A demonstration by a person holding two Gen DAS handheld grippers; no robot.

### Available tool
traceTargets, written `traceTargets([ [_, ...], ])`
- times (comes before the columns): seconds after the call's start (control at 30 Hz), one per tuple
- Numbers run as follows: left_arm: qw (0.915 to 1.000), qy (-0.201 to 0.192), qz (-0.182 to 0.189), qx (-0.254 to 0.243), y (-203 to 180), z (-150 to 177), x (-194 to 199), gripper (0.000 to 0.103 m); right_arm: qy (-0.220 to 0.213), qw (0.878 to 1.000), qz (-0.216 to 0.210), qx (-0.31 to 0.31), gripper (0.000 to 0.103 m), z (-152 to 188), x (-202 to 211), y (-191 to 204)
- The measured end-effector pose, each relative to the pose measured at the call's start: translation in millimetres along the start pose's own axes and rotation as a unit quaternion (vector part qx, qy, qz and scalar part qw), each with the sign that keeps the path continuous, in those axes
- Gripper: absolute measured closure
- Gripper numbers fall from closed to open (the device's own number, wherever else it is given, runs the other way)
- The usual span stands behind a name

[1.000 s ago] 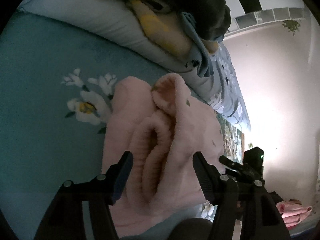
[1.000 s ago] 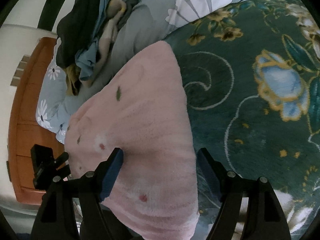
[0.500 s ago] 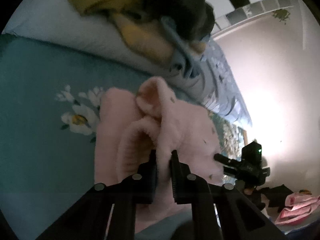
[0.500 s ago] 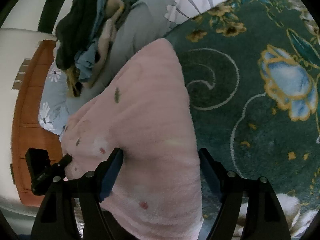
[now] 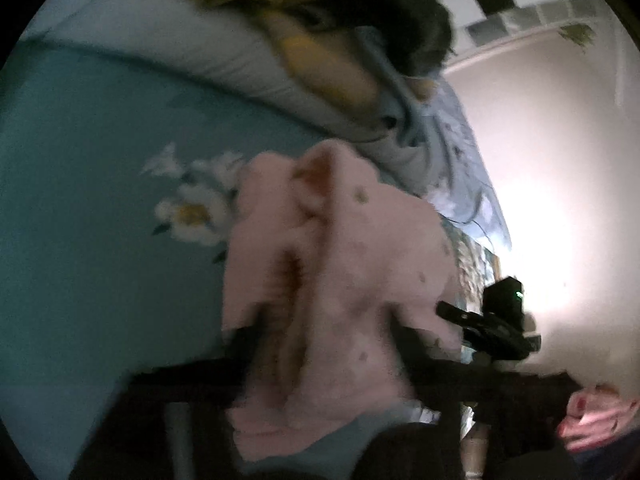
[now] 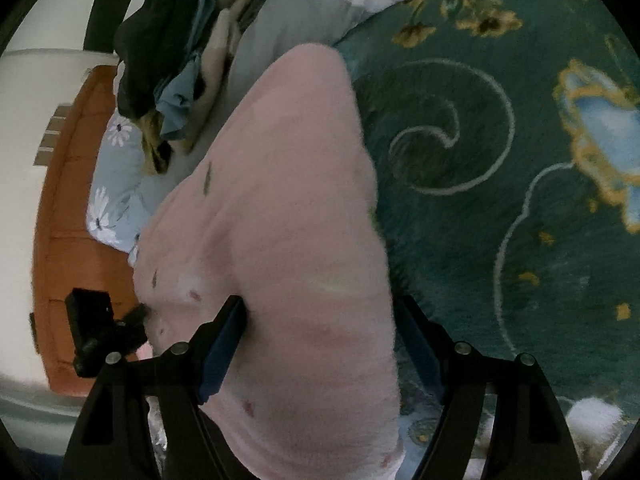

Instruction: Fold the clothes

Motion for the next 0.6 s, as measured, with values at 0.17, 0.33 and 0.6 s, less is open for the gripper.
traceTargets([
  [0.17,0.9998,0.015,-0.014,-0.007,3,-2,-17,0.000,-0.003,0.999,-0.035,-0.013,0.019,3,-1,-5],
  [0.33,0.9990,0.039,-0.024,0.002,11,-2,-40,0.000,-0.007,0.998,-0.063,-0.019,0.005,5,-11,-1],
  [0.6,0.9969,0.073,-0.023,0.020,17,7,-66,0.000,-0.009,0.995,-0.092,-0.039,0.000,6,-12,-3],
])
Point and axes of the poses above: each gripper's, at about its wrist camera, not at the fingertips, and x roughly against the way its jaws point, y to its left, z to its underside, the point moved 4 cm from there along -x, roughly the way its jaws point, and after that the axes turned 10 degrees about -z, right-handed, at the moved point
